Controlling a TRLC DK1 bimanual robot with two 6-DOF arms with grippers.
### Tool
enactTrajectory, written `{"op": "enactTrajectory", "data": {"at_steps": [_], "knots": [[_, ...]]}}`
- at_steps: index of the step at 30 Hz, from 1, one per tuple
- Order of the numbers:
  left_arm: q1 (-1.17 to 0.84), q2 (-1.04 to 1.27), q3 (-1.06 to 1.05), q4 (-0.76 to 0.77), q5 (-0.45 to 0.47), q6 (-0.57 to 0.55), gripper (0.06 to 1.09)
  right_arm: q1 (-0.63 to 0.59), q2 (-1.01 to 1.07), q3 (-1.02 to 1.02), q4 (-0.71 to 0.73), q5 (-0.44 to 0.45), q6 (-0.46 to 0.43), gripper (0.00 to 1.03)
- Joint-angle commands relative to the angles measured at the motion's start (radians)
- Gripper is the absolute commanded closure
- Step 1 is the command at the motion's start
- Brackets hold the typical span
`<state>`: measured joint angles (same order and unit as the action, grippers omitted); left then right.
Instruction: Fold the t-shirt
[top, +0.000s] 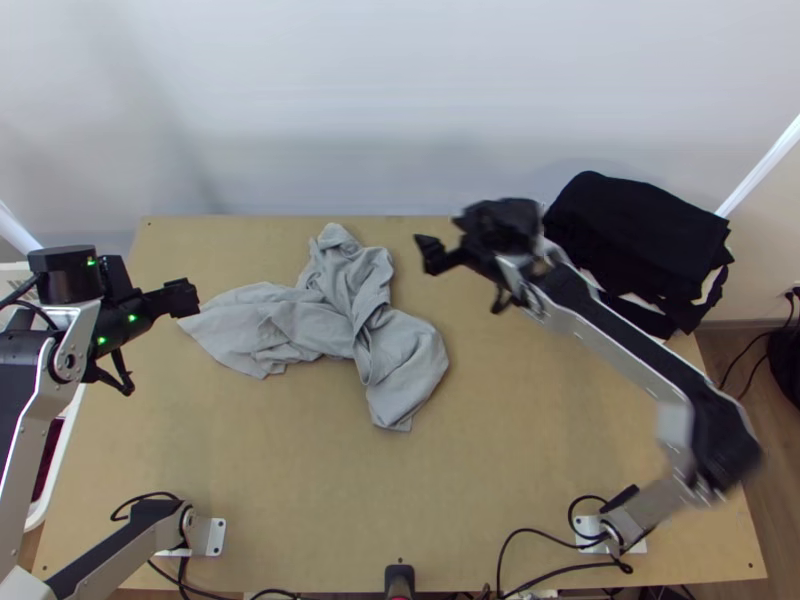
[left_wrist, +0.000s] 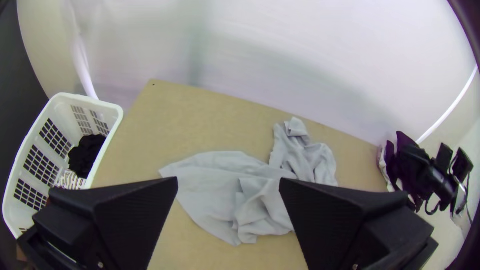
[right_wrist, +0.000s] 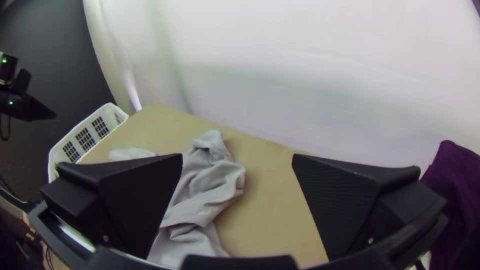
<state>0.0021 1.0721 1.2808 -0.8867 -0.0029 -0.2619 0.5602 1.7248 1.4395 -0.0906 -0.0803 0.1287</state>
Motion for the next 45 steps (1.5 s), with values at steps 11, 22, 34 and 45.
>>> {"op": "enactTrajectory", "data": {"at_steps": [11,22,34,45], "knots": [[0.007,0.012,0.031,-0.008,0.006,0.012,0.10,0.027,0.446,0.457,-0.247,-0.026,0.233,0.04],[0.012,0.029,0.046,-0.018,0.006,0.018,0.10,0.040,0.742,0.835,-0.474,-0.085,0.279,0.11],[0.021,0.025,0.043,-0.020,0.004,0.016,0.10,0.069,0.802,0.848,-0.394,-0.085,0.293,0.44],[0.021,0.034,0.046,-0.018,0.004,0.018,0.10,0.053,0.820,0.848,-0.379,-0.075,0.299,0.87]]}}
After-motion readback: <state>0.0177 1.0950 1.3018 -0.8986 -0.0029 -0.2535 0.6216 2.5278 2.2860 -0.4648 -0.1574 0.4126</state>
